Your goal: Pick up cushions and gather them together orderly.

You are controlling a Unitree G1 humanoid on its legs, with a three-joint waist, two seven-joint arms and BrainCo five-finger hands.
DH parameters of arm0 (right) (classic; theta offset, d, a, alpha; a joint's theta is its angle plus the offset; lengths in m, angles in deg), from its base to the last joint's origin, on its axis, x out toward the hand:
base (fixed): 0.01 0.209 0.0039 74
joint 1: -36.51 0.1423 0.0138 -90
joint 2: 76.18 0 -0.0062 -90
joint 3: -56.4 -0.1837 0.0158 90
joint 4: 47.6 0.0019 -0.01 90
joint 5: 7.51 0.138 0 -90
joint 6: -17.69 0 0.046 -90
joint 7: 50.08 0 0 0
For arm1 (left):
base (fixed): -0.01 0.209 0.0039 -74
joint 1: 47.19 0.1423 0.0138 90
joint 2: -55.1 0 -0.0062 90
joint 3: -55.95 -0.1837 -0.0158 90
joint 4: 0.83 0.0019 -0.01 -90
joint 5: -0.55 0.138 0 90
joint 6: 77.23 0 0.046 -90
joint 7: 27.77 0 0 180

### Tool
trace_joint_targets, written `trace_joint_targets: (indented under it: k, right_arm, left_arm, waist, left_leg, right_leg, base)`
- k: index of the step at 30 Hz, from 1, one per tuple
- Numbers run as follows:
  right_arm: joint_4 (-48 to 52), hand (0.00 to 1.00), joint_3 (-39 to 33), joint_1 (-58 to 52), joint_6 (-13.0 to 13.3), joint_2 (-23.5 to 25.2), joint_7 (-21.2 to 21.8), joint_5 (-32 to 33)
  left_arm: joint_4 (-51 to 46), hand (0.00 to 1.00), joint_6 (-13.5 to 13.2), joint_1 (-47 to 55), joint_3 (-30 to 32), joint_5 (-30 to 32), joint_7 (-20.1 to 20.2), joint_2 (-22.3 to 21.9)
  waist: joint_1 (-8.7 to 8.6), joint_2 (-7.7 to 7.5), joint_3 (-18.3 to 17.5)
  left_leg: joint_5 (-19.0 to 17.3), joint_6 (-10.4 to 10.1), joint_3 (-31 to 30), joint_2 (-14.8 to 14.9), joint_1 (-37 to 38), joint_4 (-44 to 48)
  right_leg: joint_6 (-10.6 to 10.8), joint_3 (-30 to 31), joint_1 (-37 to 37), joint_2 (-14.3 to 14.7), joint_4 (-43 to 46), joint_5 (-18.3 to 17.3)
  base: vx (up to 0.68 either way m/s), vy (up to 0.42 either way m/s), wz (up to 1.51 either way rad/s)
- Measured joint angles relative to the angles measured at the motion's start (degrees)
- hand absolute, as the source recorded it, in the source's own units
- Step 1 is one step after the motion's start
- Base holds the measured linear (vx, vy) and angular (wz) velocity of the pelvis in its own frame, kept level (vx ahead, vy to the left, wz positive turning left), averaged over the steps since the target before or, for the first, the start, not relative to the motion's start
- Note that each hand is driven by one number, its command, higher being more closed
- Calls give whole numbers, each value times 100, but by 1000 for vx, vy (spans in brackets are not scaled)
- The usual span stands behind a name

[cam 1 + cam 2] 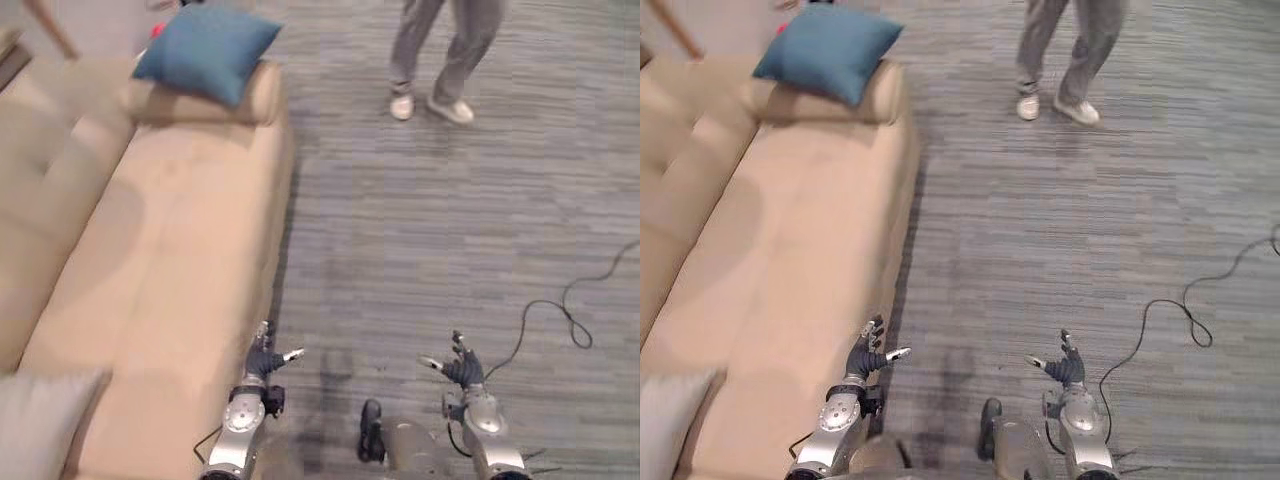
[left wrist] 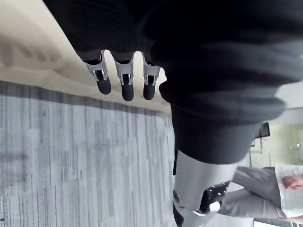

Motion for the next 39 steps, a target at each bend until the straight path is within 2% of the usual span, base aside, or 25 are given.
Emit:
trace_joint_targets:
  k: [3,5,6,8,10,12,14,15,17,19,20,21,23,24,25,26,27,28,30,33,35,36,37,38,39]
  right_arm:
    - [8,0,22,28,1,88,-25,2]
    - [8,0,12,142,4,55,-40,2]
    - [-20,0,36,209,6,1,-65,2]
    - [-106,0,139,290,9,79,-130,2]
    - [-140,0,92,302,-2,122,-130,-53]
    - [-152,0,61,210,-3,228,-123,-102]
    - [-137,0,88,79,-22,287,-112,-127]
    - [-136,0,89,49,-42,306,-109,-182]
    - [-108,0,84,85,-71,297,-110,-253]
    - [-98,0,85,109,-96,244,-105,-284]
    - [-78,0,63,124,-101,151,-105,-283]
    - [-79,0,12,105,-115,116,-107,-283]
    - [-78,0,11,18,-135,124,-111,-294]
    - [-78,0,2,-71,-141,112,-109,-302]
    - [-81,0,-30,-93,-152,74,-106,-301]
    - [-81,0,-75,-74,-197,20,-106,-301]
    - [-63,0,-84,6,-212,-16,-105,-287]
    - [-51,0,-30,34,-211,9,-114,-274]
    - [-10,0,-55,135,-186,87,-157,-130]
    - [-32,0,-119,190,-79,86,-159,12]
    - [-105,0,-148,232,-84,51,-172,36]
    - [-161,0,-150,250,-92,-63,-178,99]
    - [-441,0,-183,286,-137,-30,-220,128]
    - [-484,0,-159,254,-142,23,-227,126]
    - [-466,0,-170,243,-119,46,-248,127]
  left_arm:
    - [-48,0,0,121,-11,0,-46,-5]
    - [-102,0,1,214,-7,0,-65,-8]
    - [-122,0,2,270,31,3,-98,-31]
    - [-118,0,14,344,210,1,-166,-1]
    - [-118,0,46,379,379,-36,-179,1]
    - [-121,0,66,517,246,-80,-175,5]
    - [-121,0,122,546,151,-120,-175,27]
    - [-121,0,123,540,148,-127,-200,23]
    - [-127,0,121,476,134,-175,-213,28]
    - [-111,0,125,340,102,-229,-212,33]
    - [-77,0,128,210,36,-224,-213,13]
    - [12,0,128,78,34,-213,-205,18]
    - [124,0,128,1,46,-179,-244,26]
    - [236,0,128,23,39,-128,-271,66]
    - [306,0,131,-13,42,-105,-269,-8]
    - [338,0,126,-53,25,-102,-263,-118]
    - [423,0,154,-131,55,-106,-267,-223]
    - [427,0,163,-121,62,-117,-267,-265]
    - [433,0,154,-165,63,-230,-264,-315]
    - [338,0,146,-125,115,-331,-268,-278]
    - [308,0,118,-42,255,-333,-273,-284]
    - [317,0,126,76,283,-335,-274,-324]
    - [380,0,153,94,367,-337,-274,-290]
    - [351,0,157,120,474,-336,-281,-275]
    - [285,0,157,111,703,-334,-294,-256]
  waist:
    - [121,34,7]
    - [229,101,-6]
    - [416,187,-46]
    - [553,-158,-168]
    - [561,-366,-196]
    - [445,-389,-172]
    - [402,-373,-152]
    - [407,-333,-131]
    - [381,-275,-102]
    - [266,-190,-48]
    - [169,-25,46]
    - [86,34,95]
    - [87,-21,75]
    - [36,-22,28]
    - [-17,113,-5]
    - [-44,326,-37]
    - [-33,328,-20]
    - [29,334,-3]
    - [148,245,132]
    - [415,-37,131]
    - [435,-75,151]
    - [411,214,111]
    - [418,108,135]
    - [408,-63,36]
    - [400,-154,-25]
  left_leg:
    - [8,-13,-451,-433,-780,-1094]
    - [227,-309,-589,-736,-1025,-2436]
    - [846,-346,-601,-748,-969,-3194]
    - [695,134,-378,-1010,-918,-3035]
    - [136,452,-70,-1183,-687,-2714]
    - [-143,612,-31,-1360,-75,-2725]
    - [-311,688,-14,-1420,575,-2850]
    - [-350,704,-15,-1432,1086,-3250]
    - [-349,703,-46,-1421,1586,-3761]
    - [-379,647,-236,-1377,1973,-4122]
    - [-496,435,-402,-1243,2201,-4208]
    - [-573,295,-502,-1159,2437,-4297]
    - [-748,-20,-609,-1098,2843,-4285]
    - [-847,-199,-839,-1004,3057,-4038]
    - [-834,-225,-936,-865,3039,-3770]
    - [-449,-560,-936,-616,2701,-2938]
    - [903,-470,-884,-530,2008,-1550]
    - [1184,-543,-864,-430,1782,-1046]
    - [444,-166,-389,22,796,627]
    - [36,20,193,-219,-384,-286]
    - [124,-34,548,-289,-754,-1527]
    - [600,-125,856,-228,-828,-2888]
    - [1019,550,1211,-384,-577,-3127]
    - [1068,491,1585,-526,-562,-3208]
    - [990,645,2192,-438,-670,-2947]
  right_leg:
    - [195,383,407,-19,-213,-179]
    - [382,632,593,-65,-343,-328]
    - [544,911,661,-13,-317,-482]
    - [691,1241,738,-261,-331,-662]
    - [1296,1393,252,-563,1288,-761]
    - [2064,1377,-174,-787,2971,-294]
    - [1830,1055,-551,-982,4230,-356]
    - [1412,520,-887,-1155,4409,-554]
    - [1043,-55,-1377,-1269,4045,-737]
    - [957,-251,-1865,-1169,2940,-693]
    - [1015,-186,-1989,-965,1875,-413]
    - [1048,-43,-2020,-742,493,220]
    - [907,153,-2034,-534,-715,1132]
    - [662,320,-2037,-487,-451,1978]
    - [646,272,-2081,-461,-77,2060]
    - [521,38,-2091,-349,439,1567]
    - [486,-52,-1781,-347,528,1175]
    - [470,-63,-1547,-327,415,1094]
    - [333,-182,-275,-252,-156,854]
    - [482,-321,760,-549,-980,751]
    - [913,-549,1132,-657,-1207,454]
    - [1089,-689,1409,-520,-1223,237]
    - [1198,-715,1717,-682,-1226,64]
    - [1186,-815,1728,-839,-1259,97]
    - [1301,-1001,1866,-899,-1349,188]
  base:
    - [447,179,-74]
    - [392,229,-71]
    - [492,288,-98]
    - [614,310,-68]
    - [652,288,-18]
    - [597,243,-1]
    - [692,171,4]
    - [470,76,-14]
    - [567,63,-11]
    - [584,11,19]
    - [621,-48,48]
    - [637,-64,48]
    - [713,-133,44]
    - [960,-244,64]
    - [970,-251,64]
    - [948,-254,48]
    - [762,-195,26]
    - [746,-190,17]
    - [754,-120,24]
    - [565,-16,20]
    - [589,95,23]
    - [756,172,52]
    - [646,166,71]
    - [633,142,103]
    - [591,155,106]
